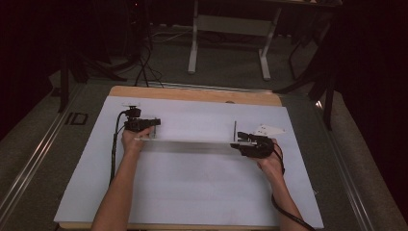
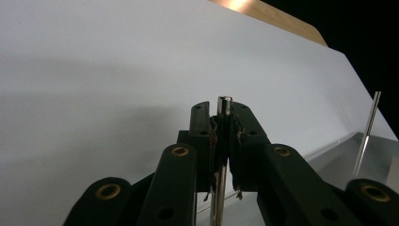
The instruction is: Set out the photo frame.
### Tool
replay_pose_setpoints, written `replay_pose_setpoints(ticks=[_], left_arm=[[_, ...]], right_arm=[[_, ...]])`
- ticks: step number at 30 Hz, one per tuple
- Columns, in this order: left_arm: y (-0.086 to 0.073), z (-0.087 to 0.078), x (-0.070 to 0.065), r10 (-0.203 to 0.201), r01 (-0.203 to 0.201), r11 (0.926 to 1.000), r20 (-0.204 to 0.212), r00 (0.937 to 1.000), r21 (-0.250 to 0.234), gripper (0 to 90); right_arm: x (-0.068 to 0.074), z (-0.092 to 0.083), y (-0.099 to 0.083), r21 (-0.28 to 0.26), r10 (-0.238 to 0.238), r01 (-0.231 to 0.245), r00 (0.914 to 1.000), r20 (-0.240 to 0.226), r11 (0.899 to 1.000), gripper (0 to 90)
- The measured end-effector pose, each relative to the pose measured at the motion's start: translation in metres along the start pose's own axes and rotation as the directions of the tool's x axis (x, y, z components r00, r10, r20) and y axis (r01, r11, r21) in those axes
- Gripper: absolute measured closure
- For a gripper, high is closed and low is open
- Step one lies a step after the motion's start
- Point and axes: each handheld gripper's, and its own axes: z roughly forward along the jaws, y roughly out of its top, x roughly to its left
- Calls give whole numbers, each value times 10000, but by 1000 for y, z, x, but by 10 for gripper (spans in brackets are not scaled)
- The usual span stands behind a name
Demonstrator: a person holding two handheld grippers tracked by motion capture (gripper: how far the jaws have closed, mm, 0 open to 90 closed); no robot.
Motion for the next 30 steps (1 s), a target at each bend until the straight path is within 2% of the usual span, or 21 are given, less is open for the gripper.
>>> replay_pose_setpoints(ticks=[3,4,5,6,9,11,12,13,14,16,17,18,19,20,23,24,25,27,28,30], left_arm=[[0,-2,-1,339,-339,9994,-122,9994,-41,784],[0,-2,-1,339,-339,9994,-122,9994,-41,770],[0,-4,-3,543,-544,9985,-206,9983,-59,763],[0,-4,-3,543,-544,9985,-206,9983,-59,761],[1,-10,-4,698,-712,9970,-423,9967,-317,731],[1,-20,-4,769,-810,9936,-539,9956,-790,722],[1,-20,-4,769,-810,9936,-539,9956,-790,720],[0,-28,-4,849,-893,9906,-465,9953,-1038,717],[0,-28,-4,849,-893,9906,-465,9953,-1038,711],[-1,-36,-4,1095,-1146,9871,-508,9927,-1121,702],[-3,-43,-4,1396,-1454,9826,-567,9886,-1160,689],[-3,-43,-4,1396,-1454,9826,-567,9886,-1160,684],[-6,-50,-5,1675,-1732,9769,-543,9844,-1253,676],[-6,-50,-5,1675,-1732,9769,-543,9844,-1253,664],[-11,-59,-7,2099,-2141,9671,-442,9767,-1377,639],[-14,-62,-9,2372,-2413,9598,-450,9704,-1433,639],[-20,-68,-12,2718,-2757,9477,-462,9612,-1611,630],[-23,-71,-12,2784,-2816,9449,-431,9595,-1670,619],[-26,-74,-12,2876,-2916,9404,-484,9565,-1748,619],[-30,-80,-11,3064,-3065,9336,-297,9514,-1858,615]], right_arm=[[-1,1,1,-62,75,-75,10000,31,10000,436],[-1,1,1,-62,75,-75,10000,31,10000,436],[-2,1,2,-80,98,-98,9999,38,9999,436],[-2,1,3,-86,119,-119,9999,36,9999,437],[-3,1,4,-87,178,-178,9998,26,9998,437],[-4,1,4,-104,186,-186,9998,16,9998,438],[-4,1,4,-111,190,-190,9998,20,9998,438],[-4,1,4,-118,207,-206,9998,24,9997,438],[-4,1,4,-127,205,-205,9998,16,9997,438],[-4,2,5,-127,217,-217,9998,5,9997,438],[-5,2,5,-132,222,-222,9998,8,9997,438],[-5,2,5,-132,222,-222,9998,8,9997,438],[-5,2,5,-136,249,-249,9997,18,9996,438],[-5,2,5,-136,249,-249,9997,18,9996,438],[-6,2,6,-158,291,-291,9996,41,9995,438],[-6,2,6,-158,291,-291,9996,41,9995,438],[-6,2,7,-177,349,-348,9994,53,9992,438],[-7,3,7,-175,358,-358,9994,32,9992,439],[-7,3,7,-175,358,-358,9994,32,9992,439],[-7,3,8,-162,369,-368,9993,14,9992,440]])
